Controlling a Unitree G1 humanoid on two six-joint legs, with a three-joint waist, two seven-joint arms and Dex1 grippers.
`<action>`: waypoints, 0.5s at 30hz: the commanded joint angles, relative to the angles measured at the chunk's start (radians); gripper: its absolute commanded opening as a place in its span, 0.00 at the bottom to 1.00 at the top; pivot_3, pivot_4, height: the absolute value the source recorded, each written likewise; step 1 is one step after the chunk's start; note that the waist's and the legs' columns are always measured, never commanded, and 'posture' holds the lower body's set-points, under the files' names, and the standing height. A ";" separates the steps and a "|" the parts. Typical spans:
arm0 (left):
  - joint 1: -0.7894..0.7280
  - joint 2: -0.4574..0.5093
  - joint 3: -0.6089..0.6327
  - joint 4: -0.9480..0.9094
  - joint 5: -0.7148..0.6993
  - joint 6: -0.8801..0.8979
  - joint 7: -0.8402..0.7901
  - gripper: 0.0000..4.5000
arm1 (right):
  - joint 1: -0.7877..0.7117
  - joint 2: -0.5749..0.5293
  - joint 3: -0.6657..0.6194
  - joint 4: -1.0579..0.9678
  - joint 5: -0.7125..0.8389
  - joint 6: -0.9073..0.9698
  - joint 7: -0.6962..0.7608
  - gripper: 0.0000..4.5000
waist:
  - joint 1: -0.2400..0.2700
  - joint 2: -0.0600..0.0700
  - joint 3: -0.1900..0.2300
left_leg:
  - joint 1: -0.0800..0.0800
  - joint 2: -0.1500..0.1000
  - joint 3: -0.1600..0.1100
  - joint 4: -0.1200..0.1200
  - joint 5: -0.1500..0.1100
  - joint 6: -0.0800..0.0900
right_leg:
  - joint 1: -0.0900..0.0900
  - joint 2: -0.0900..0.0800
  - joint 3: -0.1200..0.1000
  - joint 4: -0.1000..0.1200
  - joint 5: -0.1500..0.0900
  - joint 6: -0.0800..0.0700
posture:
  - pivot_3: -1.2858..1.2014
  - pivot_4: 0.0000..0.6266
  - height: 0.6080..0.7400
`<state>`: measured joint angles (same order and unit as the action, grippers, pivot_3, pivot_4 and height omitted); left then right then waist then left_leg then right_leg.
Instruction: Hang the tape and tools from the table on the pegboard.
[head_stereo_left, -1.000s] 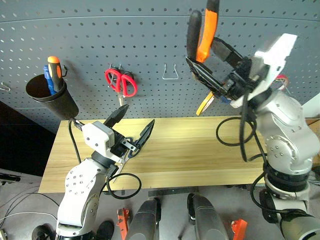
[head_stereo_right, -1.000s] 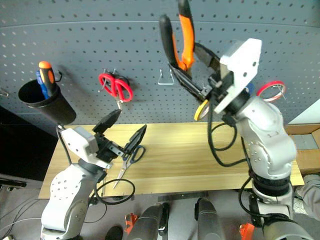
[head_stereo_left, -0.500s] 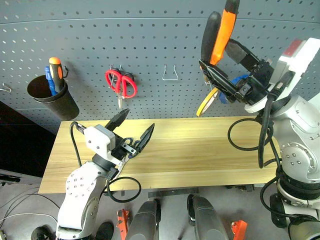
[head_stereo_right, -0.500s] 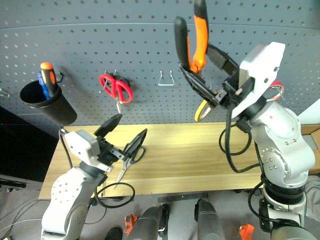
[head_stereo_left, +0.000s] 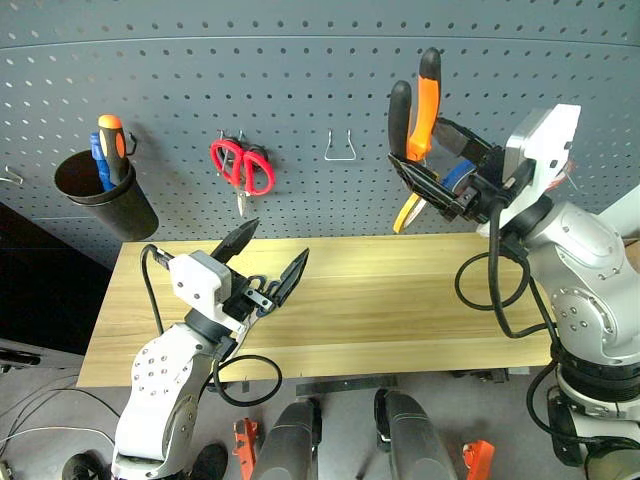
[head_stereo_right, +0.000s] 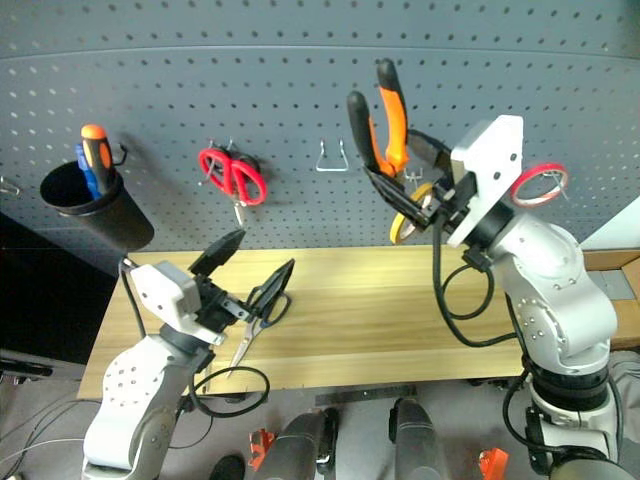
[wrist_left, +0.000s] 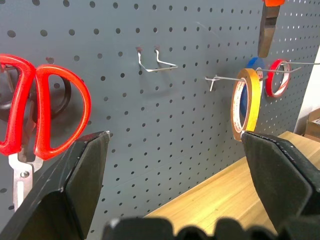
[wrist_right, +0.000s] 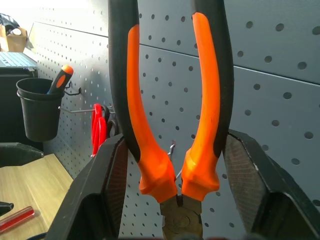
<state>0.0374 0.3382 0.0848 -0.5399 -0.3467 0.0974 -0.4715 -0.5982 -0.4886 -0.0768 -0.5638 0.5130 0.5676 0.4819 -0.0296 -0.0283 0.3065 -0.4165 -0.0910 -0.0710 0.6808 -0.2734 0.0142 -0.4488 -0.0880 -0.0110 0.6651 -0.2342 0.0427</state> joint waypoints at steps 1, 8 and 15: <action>0.012 0.007 0.003 -0.012 0.007 -0.024 -0.007 1.00 | -0.013 0.008 -0.027 -0.033 0.014 -0.045 -0.001 0.52 | 0.000 0.000 0.000 | 0.000 0.000 0.000 0.000 0.000 0.000 | 0.000 0.000 0.000 0.000 0.000 0.000 | 0.51 0.42 1.00; 0.007 0.005 0.001 -0.006 0.011 -0.023 -0.004 1.00 | -0.011 -0.019 -0.028 -0.049 -0.002 -0.032 -0.008 0.52 | 0.000 0.000 0.000 | 0.000 0.000 0.000 0.000 0.000 0.000 | 0.000 0.000 0.000 0.000 0.000 0.000 | 0.51 0.43 1.00; 0.007 0.003 -0.002 -0.009 0.013 -0.018 -0.002 1.00 | -0.001 -0.032 -0.020 -0.036 -0.024 -0.033 -0.007 0.52 | 0.000 0.000 0.000 | 0.000 0.000 0.000 0.000 0.000 0.000 | 0.000 0.000 0.000 0.000 0.000 0.000 | 0.51 0.43 1.00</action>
<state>0.0417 0.3391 0.0838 -0.5221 -0.3330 0.0973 -0.4713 -0.5971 -0.5100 -0.0773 -0.5646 0.4920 0.5556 0.4786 -0.0295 -0.0283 0.3065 -0.4165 -0.0910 -0.0711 0.6809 -0.2734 0.0143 -0.4487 -0.0880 -0.0109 0.6650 -0.2342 0.0428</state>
